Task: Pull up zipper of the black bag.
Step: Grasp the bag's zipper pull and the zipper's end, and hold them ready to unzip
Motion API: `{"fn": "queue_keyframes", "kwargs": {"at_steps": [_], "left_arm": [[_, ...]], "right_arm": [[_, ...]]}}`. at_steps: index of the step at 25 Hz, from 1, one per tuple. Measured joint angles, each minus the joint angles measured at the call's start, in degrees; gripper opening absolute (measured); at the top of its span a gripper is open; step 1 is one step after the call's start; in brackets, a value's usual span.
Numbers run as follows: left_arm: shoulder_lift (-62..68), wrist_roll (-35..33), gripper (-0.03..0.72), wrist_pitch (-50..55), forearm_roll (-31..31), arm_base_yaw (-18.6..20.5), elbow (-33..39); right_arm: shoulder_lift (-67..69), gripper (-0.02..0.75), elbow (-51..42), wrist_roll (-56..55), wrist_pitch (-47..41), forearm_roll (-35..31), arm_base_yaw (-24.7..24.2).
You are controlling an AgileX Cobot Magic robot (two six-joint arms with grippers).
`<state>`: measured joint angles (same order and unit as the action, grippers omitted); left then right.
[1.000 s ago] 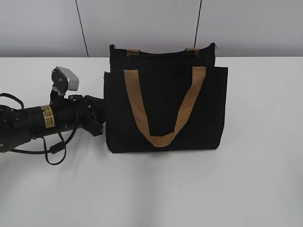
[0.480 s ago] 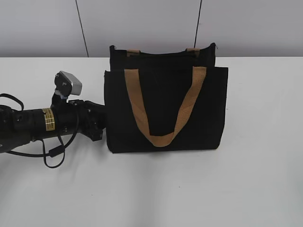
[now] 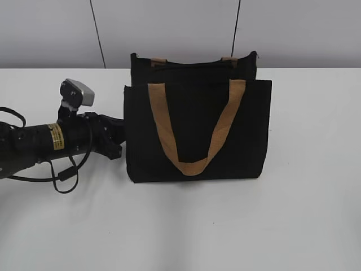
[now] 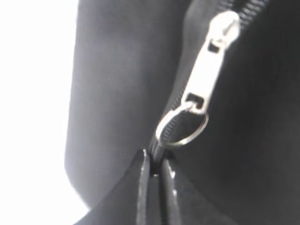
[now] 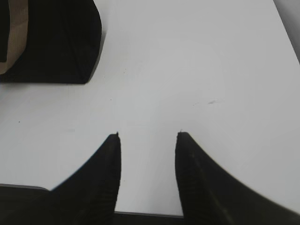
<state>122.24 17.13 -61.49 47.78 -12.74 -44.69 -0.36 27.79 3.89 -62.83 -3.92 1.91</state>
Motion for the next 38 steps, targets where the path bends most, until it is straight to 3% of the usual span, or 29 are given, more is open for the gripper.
{"fn": "queue_keyframes", "kwargs": {"at_steps": [12, 24, 31, 38], "left_arm": [[-18.9, 2.2, 0.017, 16.4, -0.5, -0.1, 0.1], [-31.0, 10.0, 0.015, 19.8, 2.3, -1.7, 0.1], [-34.0, 12.2, 0.015, 20.8, 2.5, -2.8, 0.1], [-35.9, 13.7, 0.015, 20.9, 3.3, -2.8, 0.1]], "right_arm": [[0.0, 0.309, 0.0, 0.0, 0.0, 0.0, 0.0], [0.0, 0.309, 0.0, 0.0, 0.0, -1.1, 0.0], [2.6, 0.309, 0.0, 2.0, 1.0, -9.5, 0.0], [21.9, 0.309, 0.6, 21.8, 6.0, -24.4, 0.0]]}}
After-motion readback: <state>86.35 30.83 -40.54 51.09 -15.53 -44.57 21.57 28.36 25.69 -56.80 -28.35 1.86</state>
